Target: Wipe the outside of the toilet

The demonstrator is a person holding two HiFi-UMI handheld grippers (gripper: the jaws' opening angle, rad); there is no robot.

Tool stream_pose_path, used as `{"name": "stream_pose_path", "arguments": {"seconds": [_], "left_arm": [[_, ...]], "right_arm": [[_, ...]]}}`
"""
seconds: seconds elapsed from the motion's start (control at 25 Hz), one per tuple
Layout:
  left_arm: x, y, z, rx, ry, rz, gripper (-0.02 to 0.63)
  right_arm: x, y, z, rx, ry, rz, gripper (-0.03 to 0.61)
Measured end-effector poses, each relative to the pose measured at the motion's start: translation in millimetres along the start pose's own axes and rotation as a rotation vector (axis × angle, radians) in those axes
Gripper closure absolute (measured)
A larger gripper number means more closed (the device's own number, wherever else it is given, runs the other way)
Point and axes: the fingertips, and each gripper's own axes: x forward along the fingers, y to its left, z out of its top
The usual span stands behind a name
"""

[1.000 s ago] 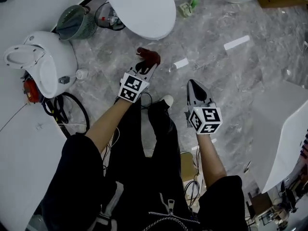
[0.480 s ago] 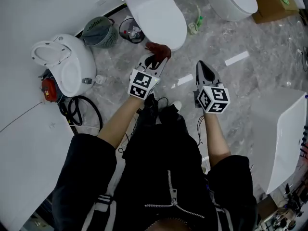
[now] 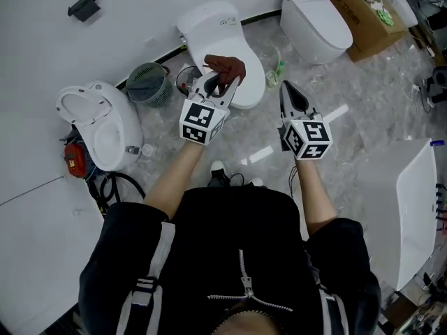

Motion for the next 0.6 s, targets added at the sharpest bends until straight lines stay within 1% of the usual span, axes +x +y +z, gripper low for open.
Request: {"name": "stream_pose_path", "arguments": {"seconds": [0.12,0.24,0.6], "left_arm": [[-4.8,9.0,18.8,0.006,-0.029,-0.002,0.518],[-8.1,16.1,25.5,0.014,-0.041,-0.013,0.518],[-25.1,38.0,8.1,-0.001,-0.019,-0.030,0.518]], "right_arm": [[4.7,9.5,19.6,-0.020,-0.034,0.003,0.577],[9.7,15.6,27.4,-0.033,-0.043,-0.008,0.577],[17.1,30.2,16.1,-0.013,-0.036,-0.036,0.577]]}}
